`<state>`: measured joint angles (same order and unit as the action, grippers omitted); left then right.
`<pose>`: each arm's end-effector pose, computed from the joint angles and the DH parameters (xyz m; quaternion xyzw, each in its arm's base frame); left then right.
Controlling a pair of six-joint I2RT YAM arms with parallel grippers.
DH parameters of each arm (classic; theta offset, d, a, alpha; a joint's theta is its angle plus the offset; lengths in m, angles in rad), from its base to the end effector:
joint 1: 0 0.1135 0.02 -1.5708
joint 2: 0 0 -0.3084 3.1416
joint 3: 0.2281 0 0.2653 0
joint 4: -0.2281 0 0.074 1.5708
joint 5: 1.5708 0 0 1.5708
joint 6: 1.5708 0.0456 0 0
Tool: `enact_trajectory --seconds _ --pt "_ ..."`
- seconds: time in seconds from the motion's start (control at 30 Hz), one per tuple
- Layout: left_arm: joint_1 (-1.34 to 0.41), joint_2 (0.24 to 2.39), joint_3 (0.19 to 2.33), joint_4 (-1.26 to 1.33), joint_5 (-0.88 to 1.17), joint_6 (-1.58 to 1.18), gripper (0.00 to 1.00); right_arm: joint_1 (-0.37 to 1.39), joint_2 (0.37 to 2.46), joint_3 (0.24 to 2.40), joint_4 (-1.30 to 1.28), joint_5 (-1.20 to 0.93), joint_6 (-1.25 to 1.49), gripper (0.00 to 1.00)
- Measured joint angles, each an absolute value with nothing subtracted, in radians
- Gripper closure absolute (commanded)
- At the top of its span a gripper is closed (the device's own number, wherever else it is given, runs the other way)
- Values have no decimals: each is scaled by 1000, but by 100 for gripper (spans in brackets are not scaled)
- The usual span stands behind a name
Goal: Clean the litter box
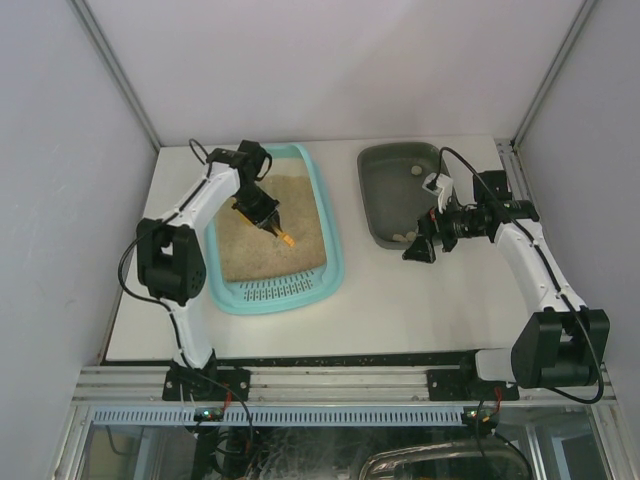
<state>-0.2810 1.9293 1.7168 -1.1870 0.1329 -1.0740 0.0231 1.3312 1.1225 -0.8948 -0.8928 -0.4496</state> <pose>0.3959 -0.1206 0.2890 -0.3787 0.9192 -0.1051 0.0250 0.2574 0.0415 0.3266 -0.3026 0.8297 0.3663 0.2930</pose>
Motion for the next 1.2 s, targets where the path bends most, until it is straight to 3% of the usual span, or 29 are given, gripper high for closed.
enact_trajectory --seconds 0.33,0.7,1.03,1.2 --pt "-241 2013 1747 -1236 122 -1062 100 23 1331 1122 -895 -893 -451 0" --pt "-238 2211 2042 -1297 94 -932 100 28 1332 1122 -895 -892 -451 0" --pt "-220 2265 2053 -1311 86 -866 100 28 1343 1122 -895 -888 -450 0" --pt "-214 2265 2049 -1276 190 -791 100 28 1344 1122 -895 -875 -450 0"
